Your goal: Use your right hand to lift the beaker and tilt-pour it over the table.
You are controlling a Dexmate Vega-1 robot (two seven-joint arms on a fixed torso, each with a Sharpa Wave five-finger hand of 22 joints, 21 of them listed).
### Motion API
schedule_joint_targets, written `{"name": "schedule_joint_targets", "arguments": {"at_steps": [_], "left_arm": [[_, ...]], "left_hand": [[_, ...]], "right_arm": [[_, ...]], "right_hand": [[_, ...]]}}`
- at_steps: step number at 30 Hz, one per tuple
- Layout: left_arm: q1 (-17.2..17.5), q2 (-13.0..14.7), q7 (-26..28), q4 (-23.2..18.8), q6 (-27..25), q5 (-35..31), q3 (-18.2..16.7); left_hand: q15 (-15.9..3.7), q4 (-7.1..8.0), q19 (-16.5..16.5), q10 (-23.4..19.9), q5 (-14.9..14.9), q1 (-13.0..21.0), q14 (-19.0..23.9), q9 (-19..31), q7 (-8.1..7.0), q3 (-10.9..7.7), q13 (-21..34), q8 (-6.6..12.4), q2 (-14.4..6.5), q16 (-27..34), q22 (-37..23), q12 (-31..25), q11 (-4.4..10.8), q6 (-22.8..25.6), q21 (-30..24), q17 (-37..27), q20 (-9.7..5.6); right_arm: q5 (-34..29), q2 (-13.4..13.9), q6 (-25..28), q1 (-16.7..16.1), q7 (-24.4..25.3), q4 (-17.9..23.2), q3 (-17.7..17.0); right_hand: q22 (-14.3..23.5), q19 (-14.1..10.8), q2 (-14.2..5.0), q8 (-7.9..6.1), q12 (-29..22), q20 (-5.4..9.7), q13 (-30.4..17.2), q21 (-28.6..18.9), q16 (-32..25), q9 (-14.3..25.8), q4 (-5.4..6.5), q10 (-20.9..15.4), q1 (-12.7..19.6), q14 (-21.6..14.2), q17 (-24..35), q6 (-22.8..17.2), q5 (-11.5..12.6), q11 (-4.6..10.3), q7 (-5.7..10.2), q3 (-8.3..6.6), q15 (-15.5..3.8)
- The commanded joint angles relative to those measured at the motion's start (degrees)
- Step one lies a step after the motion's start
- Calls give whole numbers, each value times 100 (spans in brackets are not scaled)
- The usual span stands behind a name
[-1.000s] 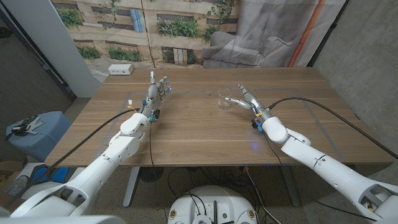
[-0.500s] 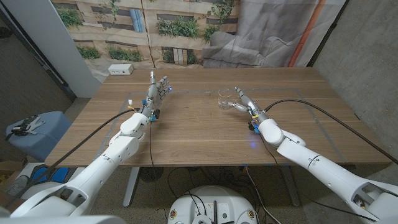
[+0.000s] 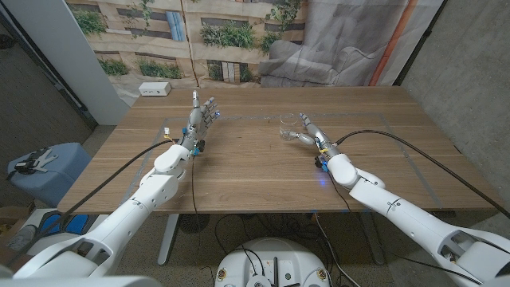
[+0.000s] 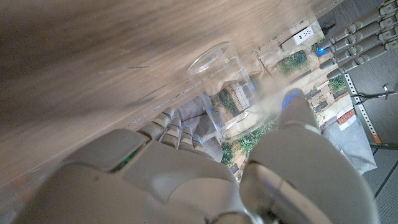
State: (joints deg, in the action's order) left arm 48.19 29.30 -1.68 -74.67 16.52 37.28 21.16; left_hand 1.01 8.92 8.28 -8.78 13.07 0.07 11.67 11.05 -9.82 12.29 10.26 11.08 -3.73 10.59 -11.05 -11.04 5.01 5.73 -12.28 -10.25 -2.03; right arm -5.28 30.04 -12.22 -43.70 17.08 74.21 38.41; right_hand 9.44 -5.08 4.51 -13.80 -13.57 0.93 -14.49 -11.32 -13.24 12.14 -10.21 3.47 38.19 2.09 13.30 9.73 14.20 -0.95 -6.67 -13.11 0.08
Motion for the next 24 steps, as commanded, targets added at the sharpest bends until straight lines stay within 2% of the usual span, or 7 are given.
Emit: {"name": "schedule_joint_targets", "arguments": {"at_steps": [1, 13, 24], "left_arm": [[1, 1, 0, -1, -1, 1, -1], [0, -1, 0, 2, 0, 0, 0], [-2, -2, -1, 5, 1, 0, 0]], "left_hand": [[14, 8, 39, -47, 27, 1, 44, 20, -42, 44, 17, 40, -138, 27, -18, -35, 14, -12, -41, -31, -52], [19, 8, 37, -37, 27, 2, 44, 20, -38, 44, 17, 44, -138, 27, -18, -31, 8, -2, -40, -31, -50], [9, 8, 41, -43, 27, 1, 46, 20, -43, 44, 17, 43, -139, 27, -18, -33, 14, -5, -41, -31, -53]], "right_arm": [[40, -237, -208, 151, 117, -398, 101], [157, -448, -443, 336, 12, -795, 210], [245, -659, -559, 395, 222, -1053, 196]], "right_hand": [[11, -78, 36, -68, -56, 4, -32, -17, -53, 23, 14, -103, 109, -98, -4, 801, 30, 80, -176, -53, -56], [12, -30, 66, -120, -51, -2, -54, 21, -41, 32, 30, -109, 172, -104, -20, 696, 30, 44, -141, -63, -45], [12, -190, 78, -244, -151, 51, -107, -1, -115, 55, 69, -402, 272, -350, -39, 443, 26, 168, -42, -86, -145]]}}
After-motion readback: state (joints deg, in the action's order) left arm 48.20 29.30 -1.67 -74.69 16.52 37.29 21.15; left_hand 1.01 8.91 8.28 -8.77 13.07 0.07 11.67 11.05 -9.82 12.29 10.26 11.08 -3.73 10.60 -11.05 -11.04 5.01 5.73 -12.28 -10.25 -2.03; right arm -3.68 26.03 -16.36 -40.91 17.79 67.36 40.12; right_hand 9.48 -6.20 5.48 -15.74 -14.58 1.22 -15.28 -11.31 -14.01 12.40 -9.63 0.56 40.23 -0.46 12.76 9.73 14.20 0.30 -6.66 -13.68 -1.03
